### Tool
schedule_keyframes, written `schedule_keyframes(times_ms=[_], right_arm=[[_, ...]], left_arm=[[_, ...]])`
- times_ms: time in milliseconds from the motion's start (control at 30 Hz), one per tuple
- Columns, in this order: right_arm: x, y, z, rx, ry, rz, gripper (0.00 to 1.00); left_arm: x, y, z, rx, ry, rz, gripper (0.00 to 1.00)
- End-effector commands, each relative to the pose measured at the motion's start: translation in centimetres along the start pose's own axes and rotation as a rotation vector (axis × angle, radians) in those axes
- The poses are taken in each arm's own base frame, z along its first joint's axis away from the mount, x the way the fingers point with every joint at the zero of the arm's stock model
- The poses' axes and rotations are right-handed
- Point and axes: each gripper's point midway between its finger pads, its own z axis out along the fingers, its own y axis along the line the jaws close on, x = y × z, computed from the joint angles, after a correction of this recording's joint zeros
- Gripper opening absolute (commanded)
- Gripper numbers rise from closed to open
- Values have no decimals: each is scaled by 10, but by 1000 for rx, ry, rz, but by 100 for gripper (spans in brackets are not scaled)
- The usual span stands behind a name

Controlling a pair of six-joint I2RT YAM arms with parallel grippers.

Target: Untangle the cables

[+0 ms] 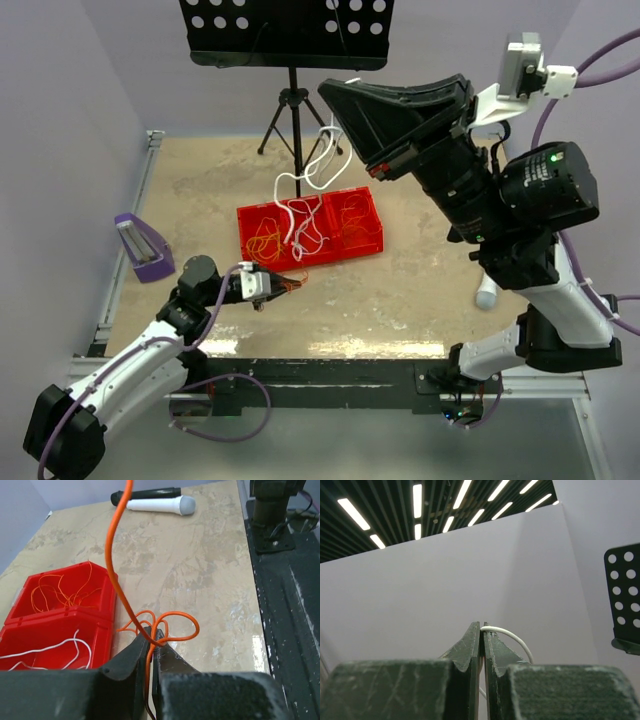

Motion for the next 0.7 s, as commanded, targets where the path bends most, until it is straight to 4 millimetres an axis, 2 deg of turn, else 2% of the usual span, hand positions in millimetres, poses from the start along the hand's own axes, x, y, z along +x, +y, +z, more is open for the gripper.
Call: schedule_keyframes(times_ms=[0,233,267,367,400,433,533,567,667], right_arm=[[-38,-6,-3,45,-66,-55,0],[-62,-18,-9,117,-98,-99,0],[-63,-19,-9,122,-102,-96,0],[-48,-25,-7,147,-74,-106,0],[-37,-27,-3,157,-52,-109,0],[-29,-29,-2,168,-38,-109,0],[-1,-39,4,208,12,-128,0],[8,-42,7,218,27,-140,0],[30,-54,13,259,64,-177,0]], left_arm=[[27,-7,-5,63,77,197,9],[74,-21,-22,166,233,398,7],[76,-21,-23,171,241,408,7],[74,-23,-22,175,228,407,10],[69,-21,-20,167,216,403,20],[65,-19,-19,156,207,395,43],[53,-14,-16,140,187,368,93],[49,-13,-16,141,177,374,97],[40,-9,-15,123,169,361,97]])
